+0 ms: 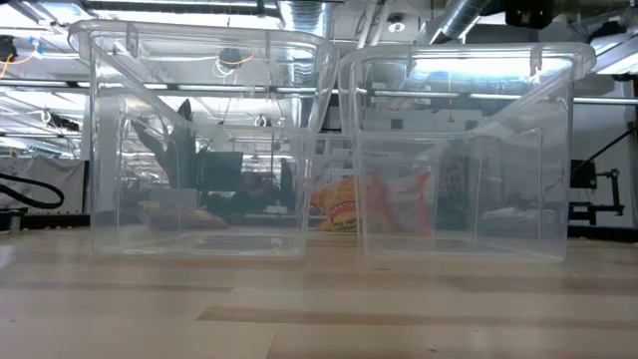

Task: Sort Maruchan noodles
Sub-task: Put the orange noodle pack into the top transparent bin

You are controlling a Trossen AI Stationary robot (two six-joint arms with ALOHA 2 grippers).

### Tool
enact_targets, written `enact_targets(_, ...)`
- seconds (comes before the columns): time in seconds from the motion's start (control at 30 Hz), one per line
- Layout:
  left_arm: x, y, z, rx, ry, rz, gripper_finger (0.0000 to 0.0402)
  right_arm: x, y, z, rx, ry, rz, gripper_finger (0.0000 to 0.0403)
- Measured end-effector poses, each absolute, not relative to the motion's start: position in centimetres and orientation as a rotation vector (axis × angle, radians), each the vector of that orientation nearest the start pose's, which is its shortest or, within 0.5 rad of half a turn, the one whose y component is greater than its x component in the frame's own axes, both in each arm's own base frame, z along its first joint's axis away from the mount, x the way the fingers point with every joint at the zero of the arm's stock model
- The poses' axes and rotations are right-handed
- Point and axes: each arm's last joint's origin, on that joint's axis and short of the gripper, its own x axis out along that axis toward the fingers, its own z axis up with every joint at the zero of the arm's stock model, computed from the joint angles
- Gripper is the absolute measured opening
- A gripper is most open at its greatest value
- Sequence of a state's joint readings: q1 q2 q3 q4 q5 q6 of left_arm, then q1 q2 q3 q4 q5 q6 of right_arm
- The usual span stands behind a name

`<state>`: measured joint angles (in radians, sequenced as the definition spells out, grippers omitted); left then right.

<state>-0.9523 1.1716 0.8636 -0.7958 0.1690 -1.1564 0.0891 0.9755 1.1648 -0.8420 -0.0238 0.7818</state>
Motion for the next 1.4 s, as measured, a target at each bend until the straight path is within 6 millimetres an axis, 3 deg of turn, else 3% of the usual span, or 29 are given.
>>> enact_targets(0.37,11.8,-20.0,21.0,-0.149,1.451,-0.311,0.0228,18.8,1.8,36.0,0.775,0.719,-0.197,0.0281)
enact_targets(0.67,12.4,-21.6,18.4,-0.112,1.55,-0.331,0.0221,18.9,1.8,35.8,0.786,0.729,-0.206,0.0281)
enact_targets(0.8,12.7,-21.9,18.4,-0.16,1.539,-0.335,0.0166,18.9,1.8,35.8,0.785,0.73,-0.207,0.0281)
enact_targets(0.93,12.8,-21.8,18.5,-0.21,1.581,-0.327,0.0036,18.9,1.8,35.8,0.785,0.73,-0.207,0.0281)
enact_targets(1.03,12.8,-21.6,19.1,-0.287,1.628,-0.354,0.0008,19.0,1.8,35.8,0.785,0.731,-0.207,0.0281)
enact_targets(1.17,12.0,-20.5,21.8,-0.389,1.592,-0.417,0.0001,18.9,1.8,35.8,0.785,0.73,-0.207,0.0281)
enact_targets(1.4,10.0,-16.0,27.4,-0.693,1.451,-0.391,0.0,18.9,1.8,35.8,0.778,0.731,-0.203,0.0281)
